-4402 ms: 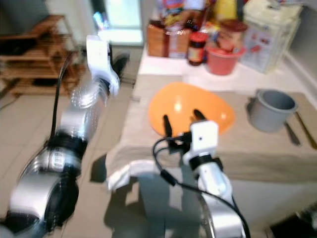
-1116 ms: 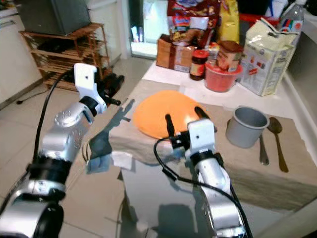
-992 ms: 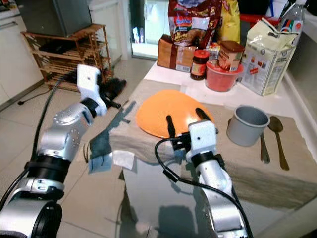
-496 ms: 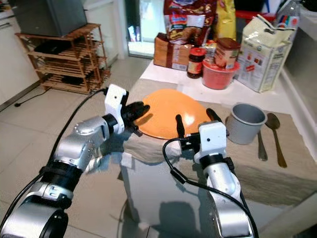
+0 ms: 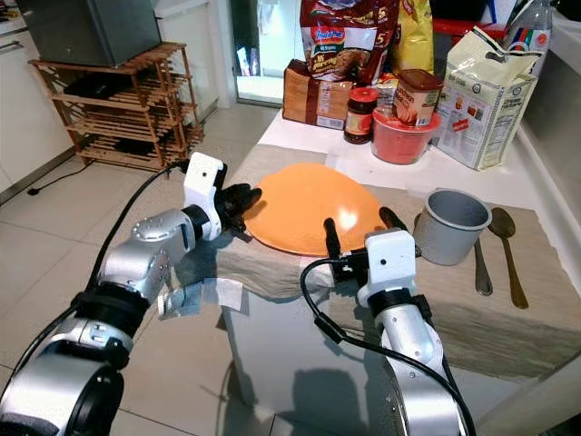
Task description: Setting the table
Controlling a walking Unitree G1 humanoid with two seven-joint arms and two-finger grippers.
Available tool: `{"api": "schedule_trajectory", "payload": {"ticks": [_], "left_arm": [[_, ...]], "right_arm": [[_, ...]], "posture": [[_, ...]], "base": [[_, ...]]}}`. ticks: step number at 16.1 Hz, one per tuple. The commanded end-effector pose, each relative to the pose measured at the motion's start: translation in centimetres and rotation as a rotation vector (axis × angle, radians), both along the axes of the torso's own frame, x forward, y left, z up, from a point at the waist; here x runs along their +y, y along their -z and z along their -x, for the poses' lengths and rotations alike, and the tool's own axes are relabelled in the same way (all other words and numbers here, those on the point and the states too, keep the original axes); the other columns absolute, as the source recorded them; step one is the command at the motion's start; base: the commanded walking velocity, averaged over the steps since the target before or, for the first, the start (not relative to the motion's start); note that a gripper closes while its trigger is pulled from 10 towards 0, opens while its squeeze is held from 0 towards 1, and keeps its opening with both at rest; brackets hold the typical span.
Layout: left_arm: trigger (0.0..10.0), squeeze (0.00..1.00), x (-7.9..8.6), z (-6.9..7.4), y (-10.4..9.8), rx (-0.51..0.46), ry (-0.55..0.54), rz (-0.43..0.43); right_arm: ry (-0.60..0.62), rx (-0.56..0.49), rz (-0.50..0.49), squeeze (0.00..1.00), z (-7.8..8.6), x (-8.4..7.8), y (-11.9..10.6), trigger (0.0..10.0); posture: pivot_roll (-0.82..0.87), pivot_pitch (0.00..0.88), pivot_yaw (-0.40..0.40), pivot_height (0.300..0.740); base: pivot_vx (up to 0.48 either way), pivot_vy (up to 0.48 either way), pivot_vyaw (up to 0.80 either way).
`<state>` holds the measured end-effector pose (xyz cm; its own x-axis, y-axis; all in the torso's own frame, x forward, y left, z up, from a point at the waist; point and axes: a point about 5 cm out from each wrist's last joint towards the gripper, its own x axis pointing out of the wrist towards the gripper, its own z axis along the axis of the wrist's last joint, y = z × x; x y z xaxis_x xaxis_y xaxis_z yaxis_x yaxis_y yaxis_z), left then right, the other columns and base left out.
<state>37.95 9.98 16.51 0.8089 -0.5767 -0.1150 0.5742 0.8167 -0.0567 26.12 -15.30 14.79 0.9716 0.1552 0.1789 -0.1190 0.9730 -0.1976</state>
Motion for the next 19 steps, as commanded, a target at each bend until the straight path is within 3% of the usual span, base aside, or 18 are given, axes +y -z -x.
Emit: {"api": "schedule_trajectory", "payload": {"ticks": [1, 4, 12, 17, 19], "left_arm": [[10.0, 0.00, 0.0, -0.2, -0.3, -0.008, -0.004, -0.012], [10.0, 0.00, -0.5, 0.1, 0.9, 0.028, 0.009, -0.025], [10.0, 0.00, 0.6, 0.5, 3.6, 0.133, -0.050, 0.003], [10.0, 0.00, 0.5, 0.8, 4.5, 0.161, -0.049, 0.008], [10.0, 0.00, 0.5, 0.8, 4.6, 0.168, -0.052, 0.015]], "right_arm": [[0.003, -0.010, -0.002, 0.00, 0.0, -0.1, -0.5, 10.0], [-0.011, 0.003, -0.011, 0.00, -0.1, 0.2, -0.3, 10.0], [-0.016, 0.066, -0.080, 0.00, -0.4, -0.1, 0.0, 10.0], [0.012, 0.024, -0.130, 0.00, -0.4, -0.9, -1.6, 10.0], [0.041, 0.055, -0.235, 0.00, -0.3, -1.1, -1.4, 10.0]], "posture": [[-0.14, 0.000, 0.038, 0.740], [-0.14, 0.003, 0.036, 0.740], [-0.13, 0.017, 0.030, 0.740], [-0.14, 0.025, 0.028, 0.740], [-0.15, 0.025, 0.028, 0.740]], "base": [[0.000, 0.000, 0.00], [0.000, 0.000, 0.00], [0.000, 0.000, 0.00], [0.000, 0.000, 0.00], [0.000, 0.000, 0.00]]}}
